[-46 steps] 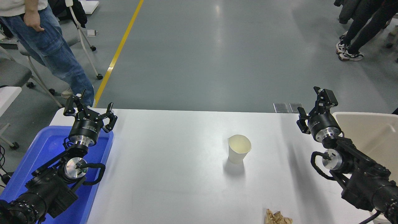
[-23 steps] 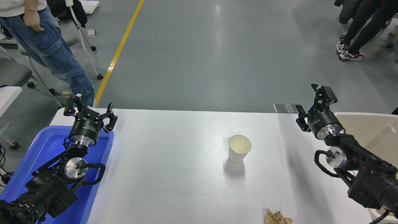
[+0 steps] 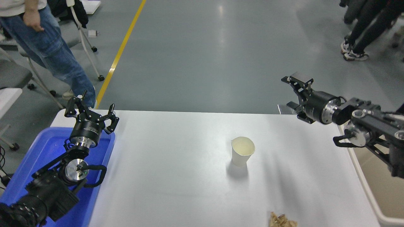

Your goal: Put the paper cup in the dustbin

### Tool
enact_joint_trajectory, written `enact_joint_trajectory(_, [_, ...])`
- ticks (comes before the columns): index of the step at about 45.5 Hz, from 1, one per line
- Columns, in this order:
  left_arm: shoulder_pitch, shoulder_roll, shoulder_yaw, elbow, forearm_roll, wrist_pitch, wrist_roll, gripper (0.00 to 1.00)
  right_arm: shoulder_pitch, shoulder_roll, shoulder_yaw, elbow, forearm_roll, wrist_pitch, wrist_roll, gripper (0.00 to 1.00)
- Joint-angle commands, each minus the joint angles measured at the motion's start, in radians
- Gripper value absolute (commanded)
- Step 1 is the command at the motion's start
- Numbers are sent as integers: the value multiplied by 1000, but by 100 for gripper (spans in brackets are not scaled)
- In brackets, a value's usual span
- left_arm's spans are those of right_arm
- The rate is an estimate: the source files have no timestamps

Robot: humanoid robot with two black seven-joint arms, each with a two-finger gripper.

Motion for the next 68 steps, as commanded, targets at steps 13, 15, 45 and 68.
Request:
enact_joint_trajectory(13, [0,0,0,0,0,1,0,100,271,177,-459,77,-240,188,-98,99])
enact_joint_trajectory(15, [0,0,0,0,0,-1,1,100,275,212,-485,77,-252,188,-98,100])
enact_joint_trajectory(45, [0,0,0,0,0,1,1,100,167,373,-549,-87,-269,108,-93,99])
enact_joint_trajectory(68, [0,0,0,0,0,-1,0,100,131,406,-540,-175,-271,100,-93,87])
